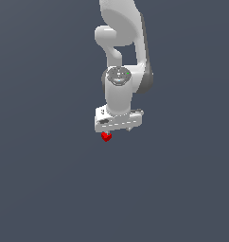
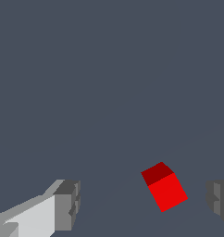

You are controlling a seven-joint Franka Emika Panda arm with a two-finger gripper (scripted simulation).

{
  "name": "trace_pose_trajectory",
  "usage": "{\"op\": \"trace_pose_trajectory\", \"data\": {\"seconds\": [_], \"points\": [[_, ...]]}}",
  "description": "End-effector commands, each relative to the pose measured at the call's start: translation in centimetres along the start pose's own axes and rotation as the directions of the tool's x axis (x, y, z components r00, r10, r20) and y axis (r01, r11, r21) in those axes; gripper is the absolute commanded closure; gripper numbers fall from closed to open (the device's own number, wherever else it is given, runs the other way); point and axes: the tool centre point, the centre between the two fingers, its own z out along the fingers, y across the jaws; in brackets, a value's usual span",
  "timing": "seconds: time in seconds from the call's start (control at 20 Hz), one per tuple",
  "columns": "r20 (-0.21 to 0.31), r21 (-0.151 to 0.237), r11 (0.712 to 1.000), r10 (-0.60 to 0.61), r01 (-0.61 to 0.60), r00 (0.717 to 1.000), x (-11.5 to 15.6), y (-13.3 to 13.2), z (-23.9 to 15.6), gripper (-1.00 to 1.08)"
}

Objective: Pick up the red cube and move it to a goal position.

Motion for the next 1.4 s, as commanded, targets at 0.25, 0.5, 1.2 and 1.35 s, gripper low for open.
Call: {"op": "trace_pose_trajectory", "data": {"seconds": [0.25,0.5,1.2,1.35], "points": [[0.001,-0.005,0.985,-0.17,0.17,0.985,-2.3,1.4,3.8,-0.92],[0.002,-0.009,0.958,-0.287,0.287,0.958,-3.6,2.7,6.5,-0.92],[0.004,-0.016,0.884,-0.467,0.467,0.884,-5.3,5.3,10.9,-0.92],[0.005,-0.016,0.88,-0.475,0.475,0.88,-5.4,5.5,11.2,-0.92]]}}
